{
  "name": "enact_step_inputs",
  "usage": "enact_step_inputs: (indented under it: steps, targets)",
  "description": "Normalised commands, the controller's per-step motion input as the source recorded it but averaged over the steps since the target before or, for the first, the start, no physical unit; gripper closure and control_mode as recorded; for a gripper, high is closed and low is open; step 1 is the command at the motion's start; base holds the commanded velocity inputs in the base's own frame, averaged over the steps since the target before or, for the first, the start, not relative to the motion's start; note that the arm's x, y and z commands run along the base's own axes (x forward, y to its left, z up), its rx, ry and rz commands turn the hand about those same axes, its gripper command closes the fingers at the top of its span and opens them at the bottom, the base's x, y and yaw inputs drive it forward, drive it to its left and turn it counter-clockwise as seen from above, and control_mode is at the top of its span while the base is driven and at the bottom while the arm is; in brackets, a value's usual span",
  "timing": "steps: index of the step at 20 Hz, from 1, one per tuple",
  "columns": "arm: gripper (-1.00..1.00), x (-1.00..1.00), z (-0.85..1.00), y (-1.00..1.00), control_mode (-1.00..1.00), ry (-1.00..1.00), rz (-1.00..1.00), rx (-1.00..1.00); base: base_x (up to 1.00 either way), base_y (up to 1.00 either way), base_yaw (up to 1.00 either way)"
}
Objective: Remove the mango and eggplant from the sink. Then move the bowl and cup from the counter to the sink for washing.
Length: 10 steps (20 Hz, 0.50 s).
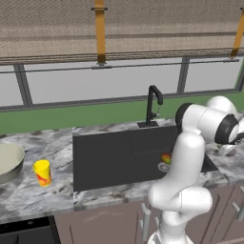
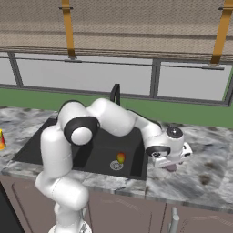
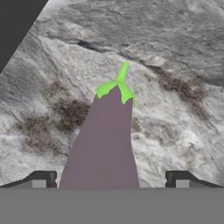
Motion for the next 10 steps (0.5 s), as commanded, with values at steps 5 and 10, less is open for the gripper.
enact_step_inputs:
  steps: [5,10]
  targets:
    - [-1.0,-0.16,0.35,0.11,-1.0,0.05,0.0,0.0,0.0,0.0,0.0]
    - [-1.0,-0.21,0.38,0.25,-1.0,0.05,-0.01,0.0,0.0,0.0,0.0]
